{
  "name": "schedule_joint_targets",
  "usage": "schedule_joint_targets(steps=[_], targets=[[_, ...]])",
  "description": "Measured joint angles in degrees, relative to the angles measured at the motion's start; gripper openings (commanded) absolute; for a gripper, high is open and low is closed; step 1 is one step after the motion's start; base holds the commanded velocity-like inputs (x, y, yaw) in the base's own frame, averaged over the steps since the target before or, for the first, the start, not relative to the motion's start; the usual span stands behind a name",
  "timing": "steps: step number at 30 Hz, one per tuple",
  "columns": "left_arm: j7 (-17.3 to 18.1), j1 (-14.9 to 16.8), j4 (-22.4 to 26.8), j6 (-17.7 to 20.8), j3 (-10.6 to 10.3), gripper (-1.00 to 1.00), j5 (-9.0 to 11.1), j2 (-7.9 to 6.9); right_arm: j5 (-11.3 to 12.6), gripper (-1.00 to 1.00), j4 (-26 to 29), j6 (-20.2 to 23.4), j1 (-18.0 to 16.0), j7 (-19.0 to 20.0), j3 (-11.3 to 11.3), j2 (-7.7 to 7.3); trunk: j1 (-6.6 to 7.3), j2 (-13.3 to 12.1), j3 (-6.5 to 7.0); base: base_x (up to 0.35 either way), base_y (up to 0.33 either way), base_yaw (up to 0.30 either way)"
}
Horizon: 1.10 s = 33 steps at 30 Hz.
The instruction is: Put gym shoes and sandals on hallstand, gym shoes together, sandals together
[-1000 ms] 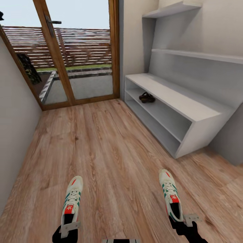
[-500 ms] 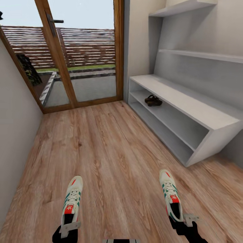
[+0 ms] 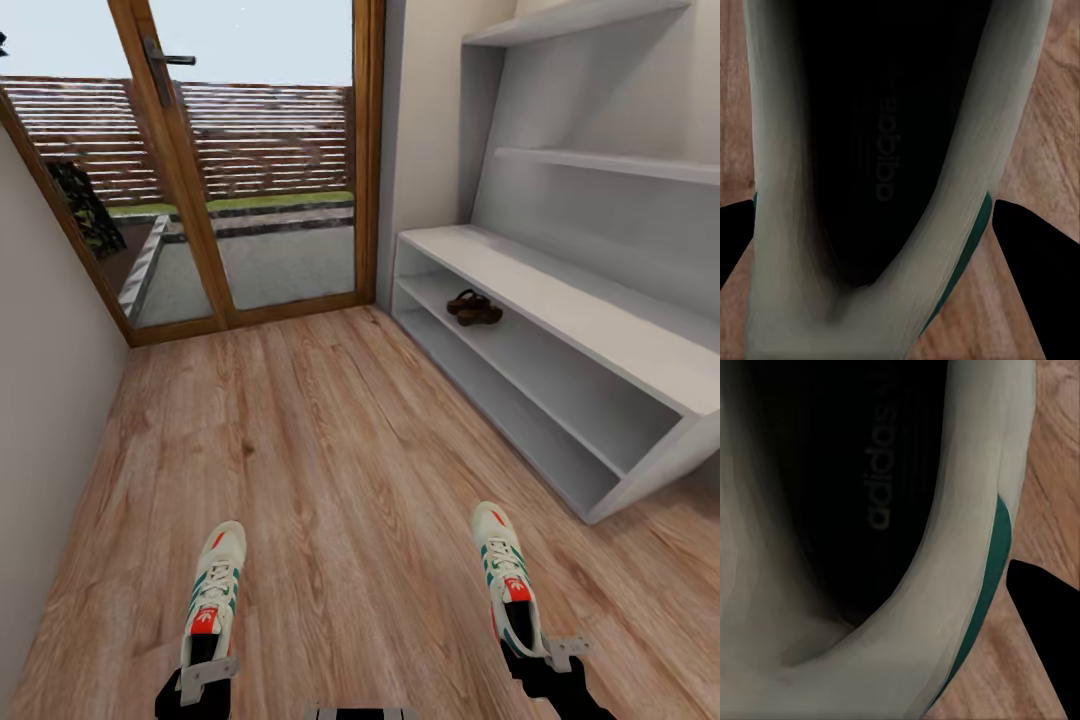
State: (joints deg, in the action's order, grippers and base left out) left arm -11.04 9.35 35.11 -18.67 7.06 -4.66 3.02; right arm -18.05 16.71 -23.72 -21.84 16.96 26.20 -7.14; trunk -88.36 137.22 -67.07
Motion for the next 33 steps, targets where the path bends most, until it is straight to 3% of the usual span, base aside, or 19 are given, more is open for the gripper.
schedule_joint_targets(steps=[22, 33], targets=[[0.0, 0.0, 0.0, -0.1, 0.0, -1.00, 0.0, 0.00, 0.1, -1.00, 0.0, 0.0, 0.0, -0.2, 0.0, 0.01, 0.00, 0.0, 0.00, 0.332, 0.098, -0.004], [0.0, 0.0, 0.0, -0.1, 0.0, -1.00, 0.0, 0.00, 0.1, -1.00, 0.0, 0.0, 0.0, -0.1, 0.0, 0.00, 0.00, 0.0, 0.00, 0.322, 0.168, -0.238]])
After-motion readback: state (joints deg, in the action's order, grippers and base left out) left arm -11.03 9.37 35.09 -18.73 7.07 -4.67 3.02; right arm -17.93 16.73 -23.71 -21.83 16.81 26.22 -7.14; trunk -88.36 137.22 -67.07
